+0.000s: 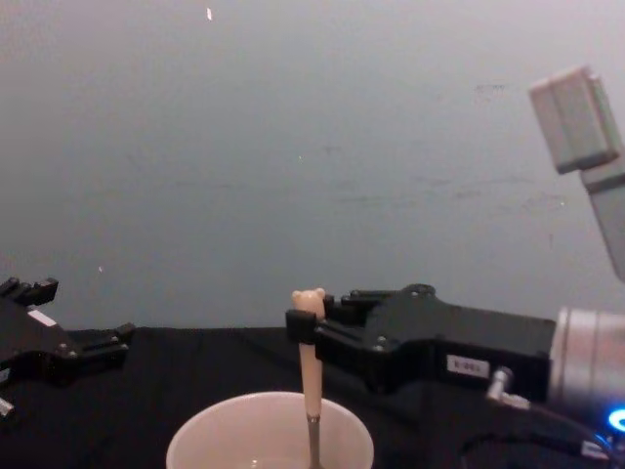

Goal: Pick up the stirring spoon with one hand, stir inside the cup, then place it back in its original position.

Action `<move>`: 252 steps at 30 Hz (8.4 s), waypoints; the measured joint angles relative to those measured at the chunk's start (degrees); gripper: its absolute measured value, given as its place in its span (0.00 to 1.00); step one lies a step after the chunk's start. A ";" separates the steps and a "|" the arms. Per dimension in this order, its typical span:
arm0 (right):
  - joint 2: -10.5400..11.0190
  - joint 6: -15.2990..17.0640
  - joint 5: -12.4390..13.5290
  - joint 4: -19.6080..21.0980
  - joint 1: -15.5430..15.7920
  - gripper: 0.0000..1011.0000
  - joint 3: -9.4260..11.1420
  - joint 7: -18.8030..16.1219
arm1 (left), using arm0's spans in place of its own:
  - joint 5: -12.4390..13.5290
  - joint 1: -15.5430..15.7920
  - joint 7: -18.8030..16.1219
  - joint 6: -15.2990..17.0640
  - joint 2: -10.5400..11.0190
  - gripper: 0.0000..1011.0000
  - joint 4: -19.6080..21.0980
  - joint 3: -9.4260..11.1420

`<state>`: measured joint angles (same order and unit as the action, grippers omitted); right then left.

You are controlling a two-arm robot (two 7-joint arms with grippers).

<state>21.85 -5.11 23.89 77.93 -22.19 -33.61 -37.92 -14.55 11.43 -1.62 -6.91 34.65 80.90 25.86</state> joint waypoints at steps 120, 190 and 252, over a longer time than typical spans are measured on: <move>1.60 2.69 0.67 3.21 0.01 0.23 -1.55 -1.57 | 0.01 0.00 0.00 0.00 0.00 0.99 0.00 0.00; 1.45 3.63 7.48 8.02 -0.24 0.22 2.82 2.22 | 0.00 0.00 0.00 0.00 0.00 0.99 0.00 0.00; 9.47 1.33 16.45 15.99 7.71 0.22 14.81 7.15 | 0.00 0.00 0.00 0.00 0.00 0.99 0.00 0.00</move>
<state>31.32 -3.78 40.33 93.92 -14.47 -18.80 -30.77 -14.55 11.43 -1.62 -6.91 34.65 80.90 25.86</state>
